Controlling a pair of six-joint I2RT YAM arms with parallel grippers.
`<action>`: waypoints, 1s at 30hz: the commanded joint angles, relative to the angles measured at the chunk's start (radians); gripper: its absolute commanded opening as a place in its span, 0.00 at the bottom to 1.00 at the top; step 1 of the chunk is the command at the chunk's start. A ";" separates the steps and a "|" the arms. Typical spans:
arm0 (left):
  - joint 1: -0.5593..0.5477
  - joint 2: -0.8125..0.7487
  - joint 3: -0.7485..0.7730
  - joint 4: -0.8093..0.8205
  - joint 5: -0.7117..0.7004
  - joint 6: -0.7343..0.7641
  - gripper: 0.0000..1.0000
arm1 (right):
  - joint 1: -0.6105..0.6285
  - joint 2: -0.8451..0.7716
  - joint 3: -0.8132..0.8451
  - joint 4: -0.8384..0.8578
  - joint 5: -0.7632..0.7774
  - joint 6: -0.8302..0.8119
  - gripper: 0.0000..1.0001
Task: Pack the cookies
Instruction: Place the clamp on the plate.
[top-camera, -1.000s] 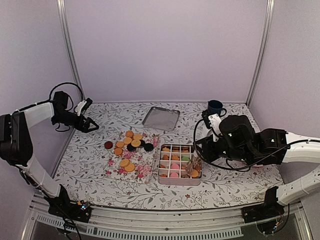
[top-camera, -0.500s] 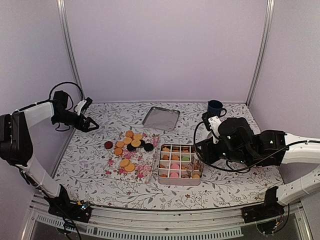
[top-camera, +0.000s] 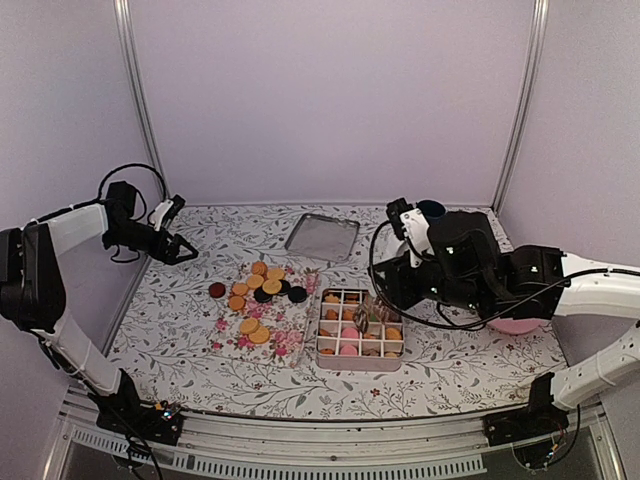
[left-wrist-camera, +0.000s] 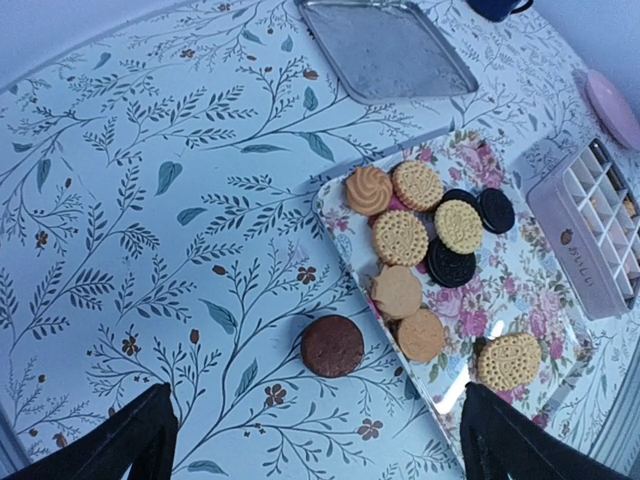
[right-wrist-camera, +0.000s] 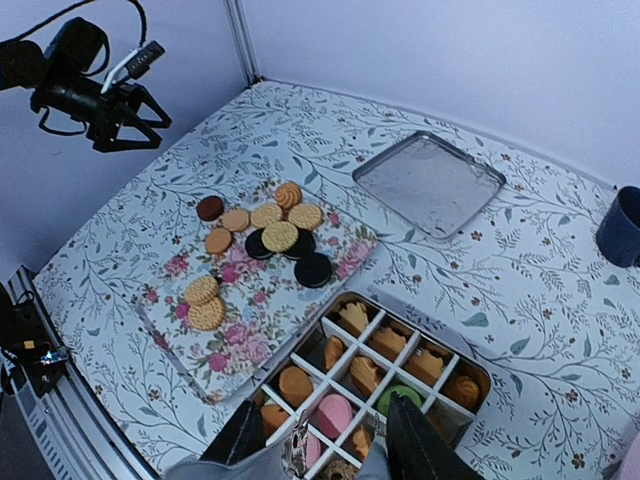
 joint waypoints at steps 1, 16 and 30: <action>0.008 0.005 0.008 -0.025 -0.014 0.034 0.99 | 0.004 0.114 0.130 0.197 -0.070 -0.104 0.42; 0.010 -0.023 -0.028 -0.039 -0.036 0.065 0.99 | -0.132 0.824 0.718 0.137 -0.567 0.019 0.40; 0.008 -0.040 -0.043 -0.036 -0.025 0.065 0.99 | -0.240 1.026 0.850 0.057 -0.639 0.206 0.44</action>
